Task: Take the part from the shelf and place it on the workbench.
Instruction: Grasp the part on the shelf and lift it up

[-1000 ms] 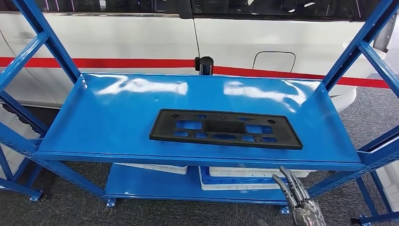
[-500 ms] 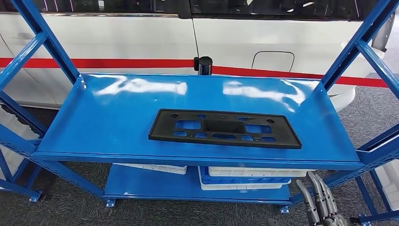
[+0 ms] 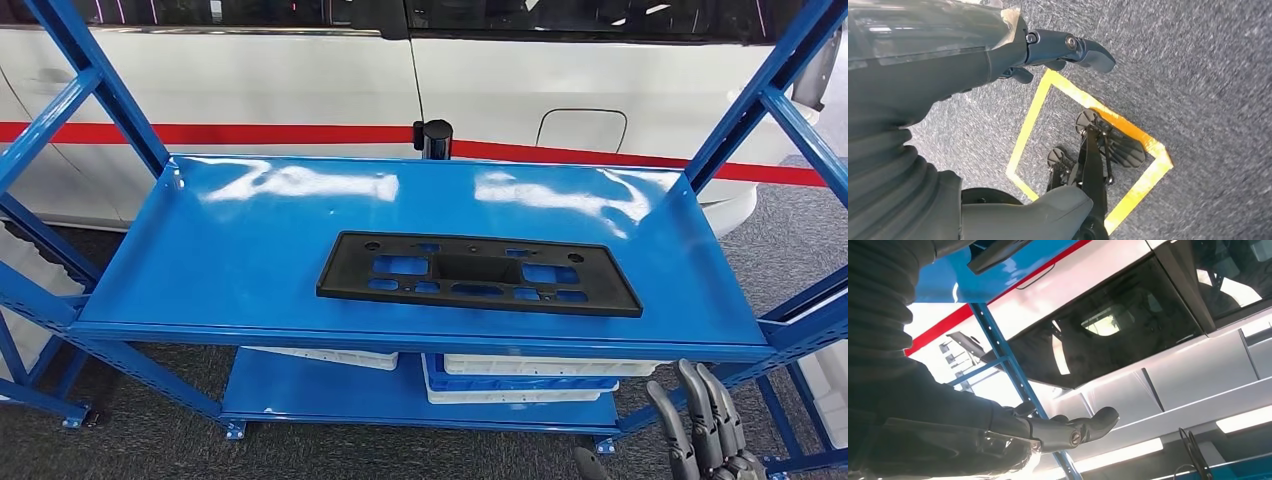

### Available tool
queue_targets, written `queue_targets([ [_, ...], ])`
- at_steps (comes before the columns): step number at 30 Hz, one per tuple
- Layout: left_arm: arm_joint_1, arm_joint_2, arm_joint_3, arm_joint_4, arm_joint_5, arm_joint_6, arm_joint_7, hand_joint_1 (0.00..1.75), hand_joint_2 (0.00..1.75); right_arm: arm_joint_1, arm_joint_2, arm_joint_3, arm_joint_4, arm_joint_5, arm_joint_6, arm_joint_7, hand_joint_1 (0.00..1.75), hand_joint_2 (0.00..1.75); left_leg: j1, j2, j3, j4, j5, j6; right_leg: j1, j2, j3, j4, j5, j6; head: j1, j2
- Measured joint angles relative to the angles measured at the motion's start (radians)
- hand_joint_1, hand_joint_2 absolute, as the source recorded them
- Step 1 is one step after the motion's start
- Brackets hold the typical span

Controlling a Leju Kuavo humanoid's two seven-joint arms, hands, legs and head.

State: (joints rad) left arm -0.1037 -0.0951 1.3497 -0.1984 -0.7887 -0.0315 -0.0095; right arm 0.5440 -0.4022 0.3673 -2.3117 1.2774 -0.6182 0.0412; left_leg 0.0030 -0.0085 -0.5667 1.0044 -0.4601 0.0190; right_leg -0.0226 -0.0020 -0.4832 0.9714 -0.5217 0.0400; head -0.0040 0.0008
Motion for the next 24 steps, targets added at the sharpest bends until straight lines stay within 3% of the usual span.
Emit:
queue_targets([
  [19, 0.0, 0.007, -0.015, 0.0, -0.039, -0.032, 0.017, 0.0, 1.75, -0.022, 0.007, -0.063, 0.029, 0.177, 0.01, -0.028, 0.0, 1.75, 0.0, 0.0, 0.0, 0.0, 0.0, 0.0, 0.0, 0.0, 0.0, 0.0, 0.0, 0.0, 0.0, 0.0],
  [22, 0.0, -0.013, -0.023, 0.0, -0.053, -0.036, 0.017, 0.0, 1.75, -0.018, 0.008, -0.08, 0.01, 0.232, 0.04, -0.022, 0.0, 1.75, 0.0, 0.0, 0.0, 0.0, 0.0, 0.0, 0.0, 0.0, 0.0, 0.0, 0.0, 0.0, 0.0, 0.0],
  [24, -0.002, -0.052, -0.035, 0.001, -0.079, -0.025, 0.022, 0.0, 1.75, -0.03, 0.013, -0.085, 0.003, 0.267, 0.066, -0.021, 0.0, 1.75, -0.001, 0.0, 0.0, 0.0, 0.0, 0.0, 0.0, 0.0, 0.0, 0.0, 0.0, 0.0, -0.001, 0.0],
])
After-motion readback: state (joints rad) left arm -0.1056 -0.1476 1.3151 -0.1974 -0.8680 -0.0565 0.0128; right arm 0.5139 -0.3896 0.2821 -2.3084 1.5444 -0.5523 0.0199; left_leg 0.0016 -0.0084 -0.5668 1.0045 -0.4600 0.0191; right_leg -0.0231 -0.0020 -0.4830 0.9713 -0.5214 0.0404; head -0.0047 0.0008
